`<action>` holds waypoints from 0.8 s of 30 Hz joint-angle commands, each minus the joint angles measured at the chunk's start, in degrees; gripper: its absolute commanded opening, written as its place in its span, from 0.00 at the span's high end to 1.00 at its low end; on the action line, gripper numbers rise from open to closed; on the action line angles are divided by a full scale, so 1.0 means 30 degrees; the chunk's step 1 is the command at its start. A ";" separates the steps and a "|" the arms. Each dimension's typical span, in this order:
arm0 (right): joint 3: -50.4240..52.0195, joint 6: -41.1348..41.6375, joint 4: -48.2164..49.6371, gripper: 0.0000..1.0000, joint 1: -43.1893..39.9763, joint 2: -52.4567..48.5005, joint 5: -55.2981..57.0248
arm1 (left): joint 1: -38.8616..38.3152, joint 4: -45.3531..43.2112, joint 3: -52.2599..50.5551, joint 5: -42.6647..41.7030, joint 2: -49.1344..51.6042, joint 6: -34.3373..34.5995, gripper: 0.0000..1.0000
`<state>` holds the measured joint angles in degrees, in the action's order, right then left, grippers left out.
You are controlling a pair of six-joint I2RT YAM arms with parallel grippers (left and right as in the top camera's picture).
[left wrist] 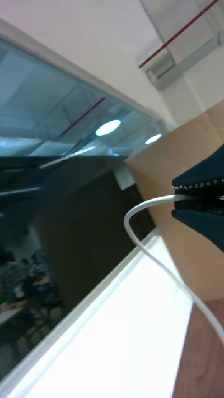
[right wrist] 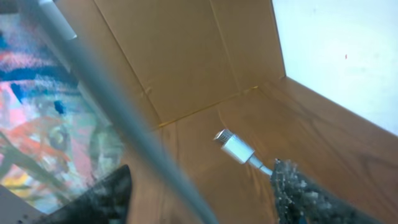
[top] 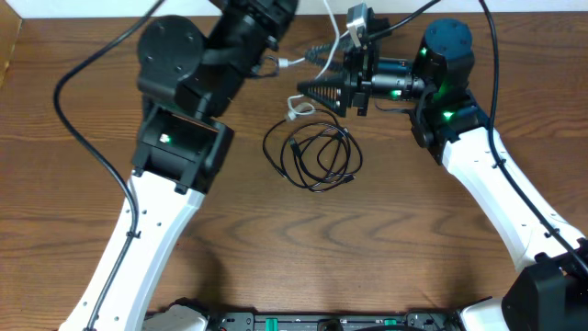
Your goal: Untangle cables
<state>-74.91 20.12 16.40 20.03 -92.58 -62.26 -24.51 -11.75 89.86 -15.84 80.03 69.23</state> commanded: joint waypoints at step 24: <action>-0.2426 -0.1282 -1.6407 0.99 -0.1137 0.3016 1.2335 | 0.1290 1.4316 0.0080 0.4656 0.0568 -0.9901 0.50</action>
<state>-76.44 16.91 -32.91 18.48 -88.66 -29.76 -20.82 30.94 89.91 -3.64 81.60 45.87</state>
